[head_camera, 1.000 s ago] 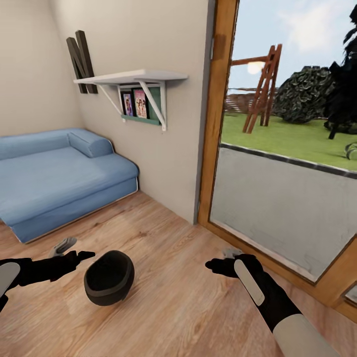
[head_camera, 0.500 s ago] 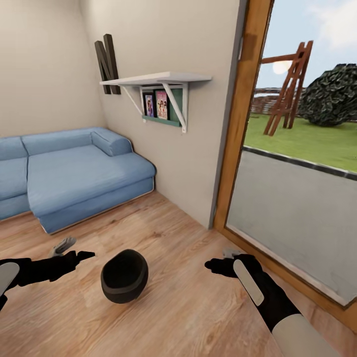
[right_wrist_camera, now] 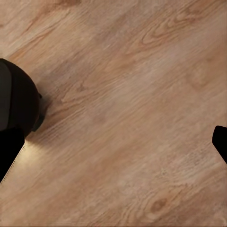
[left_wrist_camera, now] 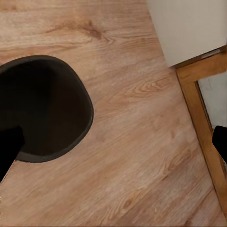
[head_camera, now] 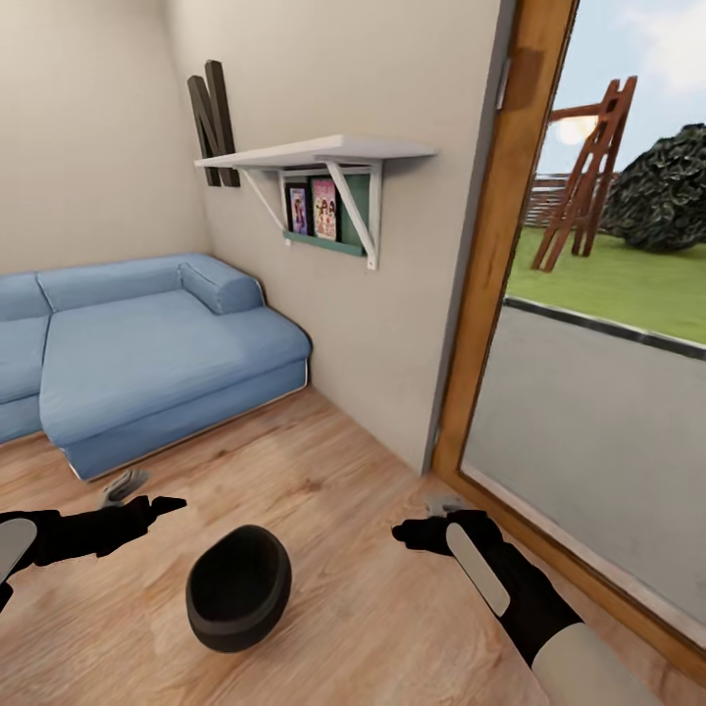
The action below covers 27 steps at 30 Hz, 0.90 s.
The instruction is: Place each of the two pumpkins and all three candles from the living room inside a cabinet in the living room (use any cabinet), then make sure every cabinet is closed, and position the cauldron so it is next to a table in the living room.
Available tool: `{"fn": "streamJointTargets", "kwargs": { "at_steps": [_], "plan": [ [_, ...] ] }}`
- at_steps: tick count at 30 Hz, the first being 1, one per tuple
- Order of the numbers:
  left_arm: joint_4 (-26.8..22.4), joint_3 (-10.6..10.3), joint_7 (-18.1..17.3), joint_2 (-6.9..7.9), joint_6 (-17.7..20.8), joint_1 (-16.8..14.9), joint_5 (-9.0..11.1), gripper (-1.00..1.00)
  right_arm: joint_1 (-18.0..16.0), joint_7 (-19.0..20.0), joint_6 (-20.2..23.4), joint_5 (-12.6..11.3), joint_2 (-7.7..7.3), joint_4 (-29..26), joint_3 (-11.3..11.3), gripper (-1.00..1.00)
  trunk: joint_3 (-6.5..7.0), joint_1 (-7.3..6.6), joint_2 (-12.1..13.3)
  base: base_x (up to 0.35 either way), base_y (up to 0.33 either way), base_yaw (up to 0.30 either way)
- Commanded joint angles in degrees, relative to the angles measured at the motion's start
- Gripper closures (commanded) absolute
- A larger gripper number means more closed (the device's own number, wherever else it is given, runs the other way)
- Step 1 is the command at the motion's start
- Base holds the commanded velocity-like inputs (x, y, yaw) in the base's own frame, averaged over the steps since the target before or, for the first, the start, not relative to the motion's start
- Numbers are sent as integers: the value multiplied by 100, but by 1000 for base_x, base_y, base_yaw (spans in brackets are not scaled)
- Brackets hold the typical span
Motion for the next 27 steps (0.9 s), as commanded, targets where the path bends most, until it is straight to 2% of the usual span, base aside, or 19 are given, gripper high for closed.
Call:
{"fn": "streamJointTargets", "kwargs": {
  "at_steps": [1, 8, 11, 14, 15, 17, 18, 21, 24, 27],
  "plan": [
    [-3, 2, 57, -1, 19, -5, 60, -100, -4, -59, 8, -61, -7, -6, 20, -100, -6, 3, -2, 338, 0, 234],
    [-3, 2, 57, -1, 18, -5, 60, -100, -4, -64, 45, -30, 0, -33, 46, -100, -10, 3, -2, 328, 0, 268],
    [-3, 0, 60, -1, 18, -5, 49, -100, -6, -74, 63, -64, 20, -98, 44, -100, -12, 3, -2, 290, 0, 100],
    [36, 0, 67, 3, 18, -5, 16, -100, -23, -120, 151, -65, 170, -97, 27, -100, -13, 3, -2, 274, 0, 22],
    [88, 1, 71, 13, 14, -5, 3, -100, -81, -228, 393, -78, 274, -79, 15, -100, -13, 3, -2, 267, 0, 8],
    [127, 1, 73, 28, 11, -5, -7, -100, -194, -406, 764, -91, 382, -72, 6, -100, -13, 3, -2, 266, 0, 5],
    [149, -3, 78, 64, 10, -5, -13, -100, -302, -623, 1075, -98, 526, -71, 2, -100, -13, 3, -2, 265, 0, 2],
    [166, -8, 150, 124, 7, -5, -63, -100, -387, -909, 1307, -117, 746, -49, 6, -100, -13, 3, -2, 273, 0, 1],
    [171, -26, 483, 134, 4, -5, -107, -100, -411, -1105, 1356, -126, 920, 24, 10, -100, -13, 3, -2, 285, 0, 0],
    [166, -64, 1116, 123, -5, -5, -113, -100, -415, -1413, 1379, -158, 1017, 36, 9, -100, -13, 3, -2, 270, 0, 0]
  ]
}}
